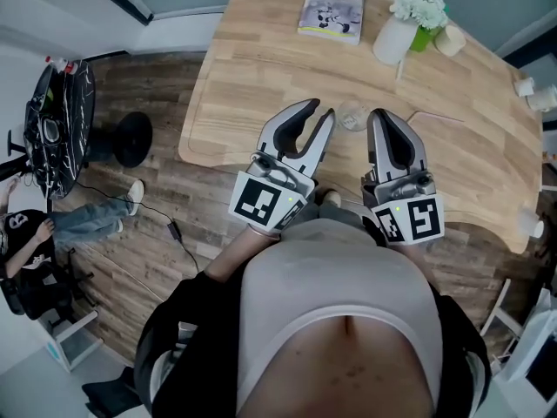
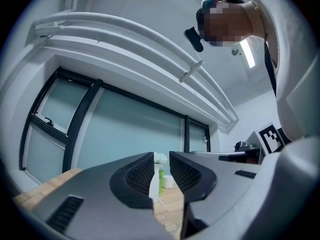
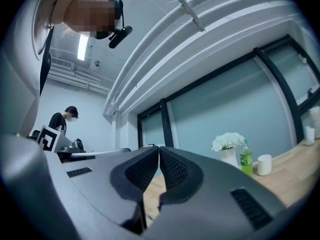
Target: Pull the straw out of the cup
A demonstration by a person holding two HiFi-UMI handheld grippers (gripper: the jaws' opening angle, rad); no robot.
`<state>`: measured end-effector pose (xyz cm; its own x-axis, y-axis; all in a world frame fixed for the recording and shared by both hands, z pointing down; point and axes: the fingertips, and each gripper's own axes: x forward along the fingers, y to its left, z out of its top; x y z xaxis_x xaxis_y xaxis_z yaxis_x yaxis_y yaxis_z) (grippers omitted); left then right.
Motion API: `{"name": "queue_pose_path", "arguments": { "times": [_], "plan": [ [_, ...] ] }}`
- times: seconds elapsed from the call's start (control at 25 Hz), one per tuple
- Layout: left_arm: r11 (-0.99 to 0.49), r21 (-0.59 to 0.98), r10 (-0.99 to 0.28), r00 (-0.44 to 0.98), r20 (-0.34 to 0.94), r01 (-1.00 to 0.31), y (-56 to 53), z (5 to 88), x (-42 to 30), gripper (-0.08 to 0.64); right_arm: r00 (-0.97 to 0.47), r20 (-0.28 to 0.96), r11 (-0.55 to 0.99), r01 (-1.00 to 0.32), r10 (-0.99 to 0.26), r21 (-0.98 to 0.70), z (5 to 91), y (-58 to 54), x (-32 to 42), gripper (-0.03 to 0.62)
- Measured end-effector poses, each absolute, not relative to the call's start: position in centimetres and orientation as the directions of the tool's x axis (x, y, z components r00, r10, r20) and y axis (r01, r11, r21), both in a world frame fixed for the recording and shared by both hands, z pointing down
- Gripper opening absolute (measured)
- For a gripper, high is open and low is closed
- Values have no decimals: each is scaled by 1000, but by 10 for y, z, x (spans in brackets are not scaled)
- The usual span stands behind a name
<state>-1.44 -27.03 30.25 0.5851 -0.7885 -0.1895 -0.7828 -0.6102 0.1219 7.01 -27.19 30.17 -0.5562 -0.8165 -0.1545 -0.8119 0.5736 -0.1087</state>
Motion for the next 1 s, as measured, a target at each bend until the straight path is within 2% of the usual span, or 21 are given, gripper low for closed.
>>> {"name": "queue_pose_path", "arguments": {
  "times": [0.76, 1.0],
  "plan": [
    [-622, 119, -783, 613, -108, -774, -265, 347, -8, 161, -566, -124, 579, -806, -815, -123, 316, -268, 68, 31],
    [-630, 113, -777, 623, -97, -768, -265, 358, -2, 166, -564, -124, 577, -806, -816, -128, 316, -267, 70, 31]
  ]
}}
